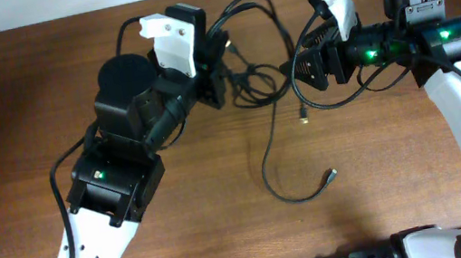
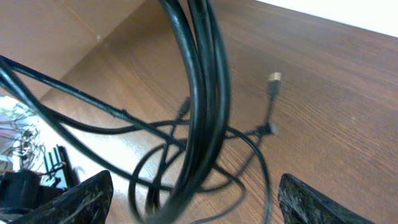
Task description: Untangle cables
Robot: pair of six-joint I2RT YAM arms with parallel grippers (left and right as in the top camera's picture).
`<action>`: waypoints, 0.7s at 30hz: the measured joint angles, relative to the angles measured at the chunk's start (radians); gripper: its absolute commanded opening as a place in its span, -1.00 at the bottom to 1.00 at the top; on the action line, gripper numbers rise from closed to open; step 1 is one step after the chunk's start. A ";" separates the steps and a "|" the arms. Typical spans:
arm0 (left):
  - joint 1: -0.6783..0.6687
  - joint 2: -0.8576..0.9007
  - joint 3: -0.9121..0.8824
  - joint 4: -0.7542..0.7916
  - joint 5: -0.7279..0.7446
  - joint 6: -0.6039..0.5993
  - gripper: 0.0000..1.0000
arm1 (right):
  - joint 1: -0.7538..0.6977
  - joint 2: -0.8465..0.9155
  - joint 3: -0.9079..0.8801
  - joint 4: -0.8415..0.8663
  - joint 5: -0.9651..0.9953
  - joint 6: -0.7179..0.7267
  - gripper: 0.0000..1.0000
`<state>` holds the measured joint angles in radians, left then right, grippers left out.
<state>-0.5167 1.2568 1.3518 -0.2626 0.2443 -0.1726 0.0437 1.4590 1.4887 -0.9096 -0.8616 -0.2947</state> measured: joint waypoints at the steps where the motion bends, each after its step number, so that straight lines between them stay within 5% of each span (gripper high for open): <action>1: 0.000 0.000 0.000 0.018 0.028 0.000 -1.00 | 0.000 0.000 0.000 0.005 -0.003 -0.002 0.68; 6: 0.000 0.000 0.000 0.067 0.164 0.000 -1.00 | 0.001 0.000 0.000 0.052 0.129 0.056 0.71; 14: 0.006 0.000 0.000 0.067 0.206 0.022 -1.00 | -0.014 0.000 0.000 0.009 0.816 0.358 0.89; 21: 0.121 0.000 0.000 0.065 0.232 0.042 -1.00 | -0.130 0.000 0.000 -0.063 0.963 0.408 0.91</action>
<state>-0.3958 1.2564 1.3518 -0.1978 0.4767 -0.1303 -0.0864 1.4590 1.4891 -0.9722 0.1013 0.1131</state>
